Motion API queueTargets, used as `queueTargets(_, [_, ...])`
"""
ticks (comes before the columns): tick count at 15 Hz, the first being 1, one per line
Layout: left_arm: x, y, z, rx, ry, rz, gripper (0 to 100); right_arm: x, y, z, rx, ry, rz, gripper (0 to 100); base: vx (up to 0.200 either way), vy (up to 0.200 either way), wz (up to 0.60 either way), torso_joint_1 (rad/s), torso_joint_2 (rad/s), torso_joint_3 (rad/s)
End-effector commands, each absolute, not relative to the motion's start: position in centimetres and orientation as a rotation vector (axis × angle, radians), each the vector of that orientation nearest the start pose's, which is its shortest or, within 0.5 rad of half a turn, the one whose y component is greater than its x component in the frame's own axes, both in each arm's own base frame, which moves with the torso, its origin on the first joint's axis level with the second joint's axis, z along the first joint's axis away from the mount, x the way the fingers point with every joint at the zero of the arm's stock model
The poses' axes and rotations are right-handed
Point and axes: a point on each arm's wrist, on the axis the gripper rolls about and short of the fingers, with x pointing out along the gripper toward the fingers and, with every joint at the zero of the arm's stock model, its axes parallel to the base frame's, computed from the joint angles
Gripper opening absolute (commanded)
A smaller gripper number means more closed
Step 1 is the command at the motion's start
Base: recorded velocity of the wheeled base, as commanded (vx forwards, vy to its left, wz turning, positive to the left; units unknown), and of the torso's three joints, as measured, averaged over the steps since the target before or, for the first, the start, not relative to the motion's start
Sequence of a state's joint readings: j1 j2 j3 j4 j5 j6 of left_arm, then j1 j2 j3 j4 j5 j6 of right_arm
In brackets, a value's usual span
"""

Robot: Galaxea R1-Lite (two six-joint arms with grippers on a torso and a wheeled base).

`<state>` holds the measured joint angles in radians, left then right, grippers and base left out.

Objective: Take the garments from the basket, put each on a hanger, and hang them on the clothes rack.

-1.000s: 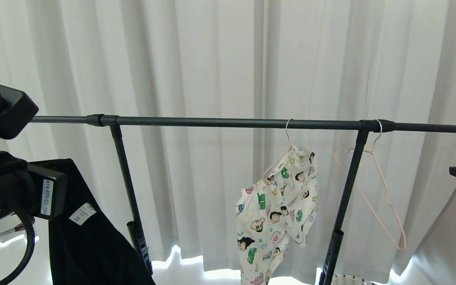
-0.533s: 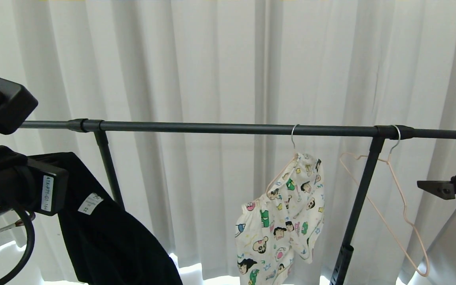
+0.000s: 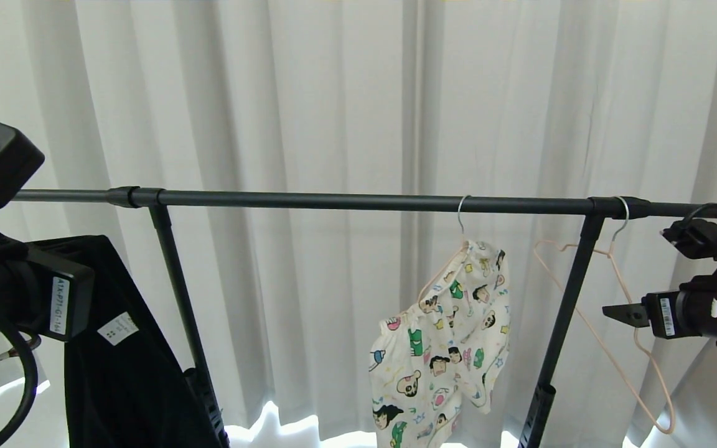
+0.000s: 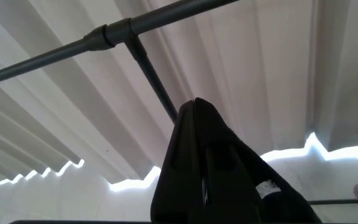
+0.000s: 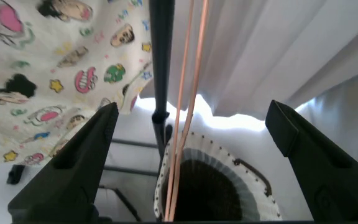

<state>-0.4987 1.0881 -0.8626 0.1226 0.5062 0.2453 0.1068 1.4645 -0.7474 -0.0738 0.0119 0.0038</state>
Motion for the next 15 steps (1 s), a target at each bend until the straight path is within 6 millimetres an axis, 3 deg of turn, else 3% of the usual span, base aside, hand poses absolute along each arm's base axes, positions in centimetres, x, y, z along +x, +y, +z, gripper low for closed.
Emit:
queueTargets(1, [12.8, -5.7, 26.7, 0.409, 0.302, -0.030, 0, 24.5, 2.3, 16.1, -0.024, 0.696, 0.100, 100, 0.000, 0.000, 0.00, 0.000, 0.00, 0.000])
queueTargets(8, [12.9, -5.8, 26.5, 0.413, 0.308, -0.030, 0, 24.6, 2.3, 13.2, -0.009, 0.685, 0.095, 100, 0.000, 0.000, 0.00, 0.000, 0.00, 0.000])
queueTargets(15, [12.9, -5.8, 26.4, 0.413, 0.310, -0.031, 0, 25.3, 2.1, 12.3, 0.010, 0.690, 0.077, 100, 0.000, 0.000, 0.00, 0.000, 0.00, 0.000])
